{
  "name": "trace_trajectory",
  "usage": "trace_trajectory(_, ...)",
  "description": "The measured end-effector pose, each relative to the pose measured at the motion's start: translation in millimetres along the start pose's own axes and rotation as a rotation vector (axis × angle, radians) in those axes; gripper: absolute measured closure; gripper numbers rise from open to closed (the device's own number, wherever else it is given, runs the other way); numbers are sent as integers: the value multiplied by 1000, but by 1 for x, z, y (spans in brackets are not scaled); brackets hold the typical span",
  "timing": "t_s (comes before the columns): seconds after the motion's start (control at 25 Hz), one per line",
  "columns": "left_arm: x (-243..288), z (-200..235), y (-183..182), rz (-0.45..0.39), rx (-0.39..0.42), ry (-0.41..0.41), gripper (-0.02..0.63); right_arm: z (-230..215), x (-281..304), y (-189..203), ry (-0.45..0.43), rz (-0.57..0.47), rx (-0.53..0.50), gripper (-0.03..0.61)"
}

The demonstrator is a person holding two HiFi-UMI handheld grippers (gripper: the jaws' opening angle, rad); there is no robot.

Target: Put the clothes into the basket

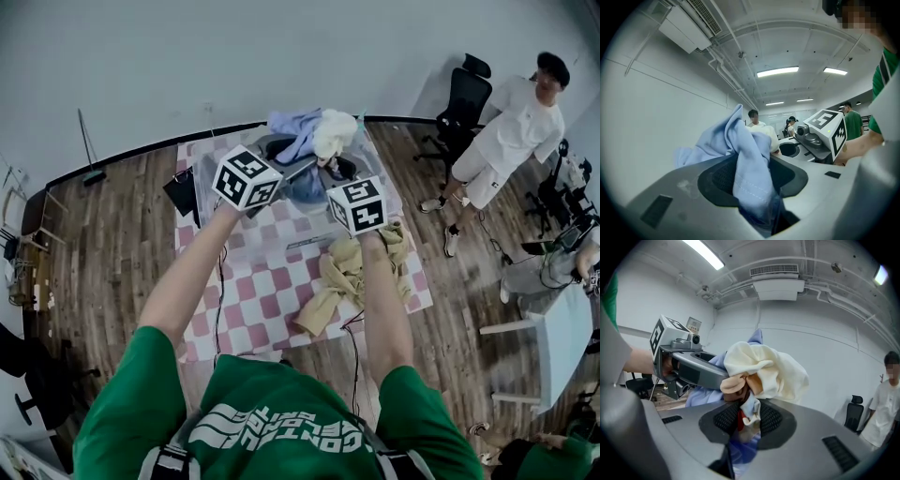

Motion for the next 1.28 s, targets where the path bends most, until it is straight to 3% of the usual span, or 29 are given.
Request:
trace_trajectory(0.24,8,40,45,43,-56,-16,439,-4,49,36,-61,76,15,491)
trace_trajectory(0.68,21,90,166,180,-225,-35,439,2,122,143,-252,282,67,491)
trace_trajectory(1.28,32,105,314,369,-467,-42,439,22,167,279,-499,624,121,491)
Point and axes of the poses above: the fingertips, and each gripper's own axes: x forward along the fingers, z to its left, y out of its underside, the point moved 4 cm from there along -x, backward along the fingers, and after that the axes turned 8 degrees about -z, right-handed, at the moved point
